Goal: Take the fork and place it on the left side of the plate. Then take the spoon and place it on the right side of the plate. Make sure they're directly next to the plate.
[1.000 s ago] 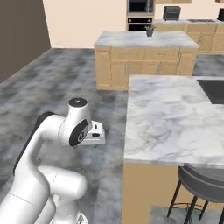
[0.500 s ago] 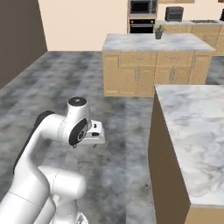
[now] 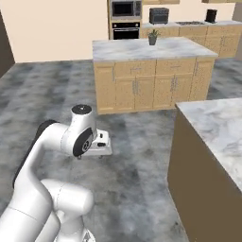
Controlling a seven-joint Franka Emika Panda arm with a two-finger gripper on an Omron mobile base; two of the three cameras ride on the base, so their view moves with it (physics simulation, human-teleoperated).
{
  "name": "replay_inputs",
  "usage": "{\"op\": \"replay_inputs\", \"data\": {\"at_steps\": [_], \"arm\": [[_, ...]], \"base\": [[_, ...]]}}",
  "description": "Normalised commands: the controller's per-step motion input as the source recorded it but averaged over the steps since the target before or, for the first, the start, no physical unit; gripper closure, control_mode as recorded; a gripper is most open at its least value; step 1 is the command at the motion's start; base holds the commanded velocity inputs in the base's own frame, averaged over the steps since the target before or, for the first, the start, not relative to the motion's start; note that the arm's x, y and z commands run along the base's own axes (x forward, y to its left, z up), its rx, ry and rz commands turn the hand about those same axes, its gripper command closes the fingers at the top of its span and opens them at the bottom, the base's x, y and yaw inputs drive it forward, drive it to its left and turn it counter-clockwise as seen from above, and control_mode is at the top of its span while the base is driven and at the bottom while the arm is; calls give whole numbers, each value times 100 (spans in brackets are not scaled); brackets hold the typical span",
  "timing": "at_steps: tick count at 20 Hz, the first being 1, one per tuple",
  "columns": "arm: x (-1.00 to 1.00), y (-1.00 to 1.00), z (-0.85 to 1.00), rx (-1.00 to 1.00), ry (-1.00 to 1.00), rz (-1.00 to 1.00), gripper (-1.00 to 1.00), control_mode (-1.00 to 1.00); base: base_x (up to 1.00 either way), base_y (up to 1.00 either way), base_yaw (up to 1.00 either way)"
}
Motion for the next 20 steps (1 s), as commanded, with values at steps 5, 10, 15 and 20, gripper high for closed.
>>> {"op": "replay_inputs", "data": {"at_steps": [5,10,15,20], "arm": [[0,0,0,0,0,0,-100,100],[0,0,0,0,0,0,-100,100],[0,0,0,0,0,0,-100,100],[0,0,0,0,0,0,-100,100]], "base": [[100,100,-37],[100,100,-33],[100,94,-30],[100,66,-28]]}}
